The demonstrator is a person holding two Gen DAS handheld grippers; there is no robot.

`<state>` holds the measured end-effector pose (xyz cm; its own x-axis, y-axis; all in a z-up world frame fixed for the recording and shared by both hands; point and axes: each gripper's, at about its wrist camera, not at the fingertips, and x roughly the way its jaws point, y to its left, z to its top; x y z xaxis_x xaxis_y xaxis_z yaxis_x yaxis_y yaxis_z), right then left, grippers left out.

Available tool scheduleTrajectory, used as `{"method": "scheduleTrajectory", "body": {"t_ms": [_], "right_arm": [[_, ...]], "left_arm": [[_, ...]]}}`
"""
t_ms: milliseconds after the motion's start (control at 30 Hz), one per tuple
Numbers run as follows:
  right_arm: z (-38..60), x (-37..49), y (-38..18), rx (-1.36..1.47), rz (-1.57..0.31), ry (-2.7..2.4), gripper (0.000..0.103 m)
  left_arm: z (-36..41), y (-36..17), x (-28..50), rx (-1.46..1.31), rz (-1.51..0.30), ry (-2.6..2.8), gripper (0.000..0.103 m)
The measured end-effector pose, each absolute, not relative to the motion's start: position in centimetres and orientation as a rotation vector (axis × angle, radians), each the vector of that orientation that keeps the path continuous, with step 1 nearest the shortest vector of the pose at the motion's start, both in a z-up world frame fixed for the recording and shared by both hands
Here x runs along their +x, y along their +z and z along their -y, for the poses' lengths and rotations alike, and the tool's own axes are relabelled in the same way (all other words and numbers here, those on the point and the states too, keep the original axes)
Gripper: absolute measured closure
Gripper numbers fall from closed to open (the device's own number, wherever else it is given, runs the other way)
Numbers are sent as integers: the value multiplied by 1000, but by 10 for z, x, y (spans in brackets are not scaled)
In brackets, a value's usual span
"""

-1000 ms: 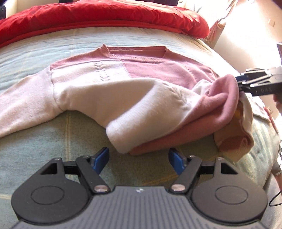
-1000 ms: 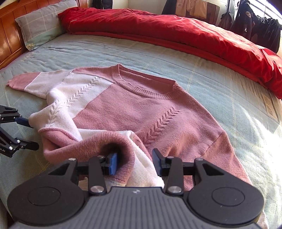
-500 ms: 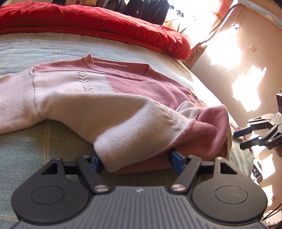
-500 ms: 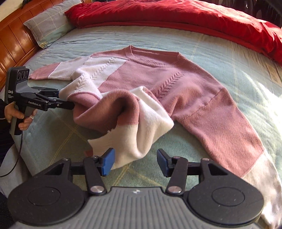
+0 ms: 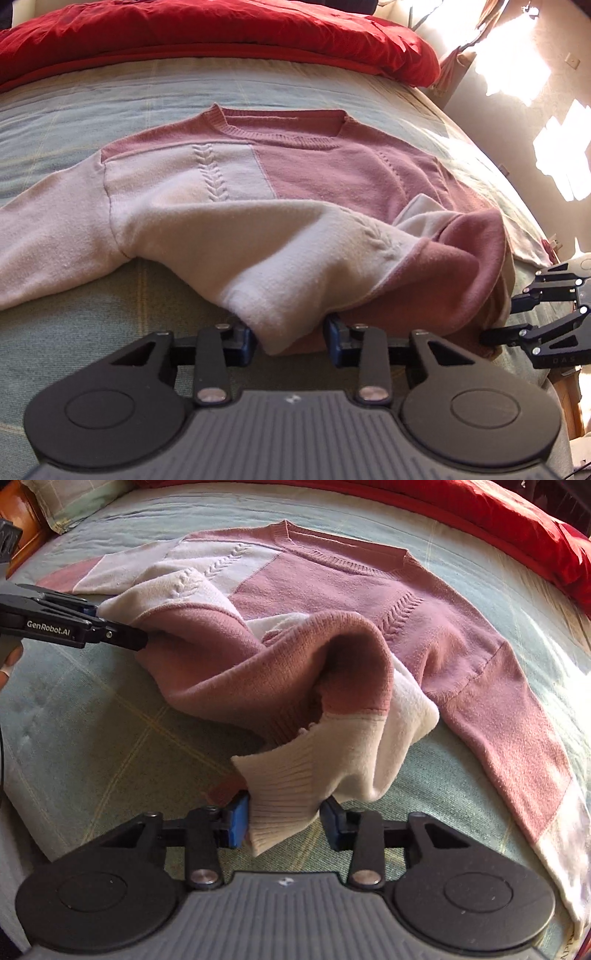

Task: Fold clothes

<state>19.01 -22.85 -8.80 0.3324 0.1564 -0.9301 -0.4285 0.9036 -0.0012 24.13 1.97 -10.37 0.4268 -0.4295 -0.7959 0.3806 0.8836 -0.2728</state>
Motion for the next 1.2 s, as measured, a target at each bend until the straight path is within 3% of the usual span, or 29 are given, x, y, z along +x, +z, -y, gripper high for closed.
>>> {"method": "scheduleTrajectory", "body": {"t_ms": [67,167,433,567,700,867,1033,1200], "right_arm": [[232,188,-85,-304,-1168,387,89],[238,181,-69,-375,-1145,396,90],[236,156,-5,-696,-1040,442,90],[228,139,17,-829,-1014,483,90],[219,120,17,-924,-1024,527,90],[216,100,-26,-1049,-1114,550,88],[215,90,-43,-1061,-1159,569,80],[205,87,-13,-1021,-1077,605,72]], "left_arm": [[-22,-98,238,-50,-1011,-502,70],[-25,-89,232,-49,-1013,-495,77],[-33,-42,205,47,-999,-515,81],[-40,-22,186,93,-1020,-534,90],[-49,-12,165,156,-1010,-540,90],[-53,-30,153,172,-1049,-511,90],[-48,-51,147,178,-1088,-522,89],[-42,-65,146,168,-1111,-528,73]]}}
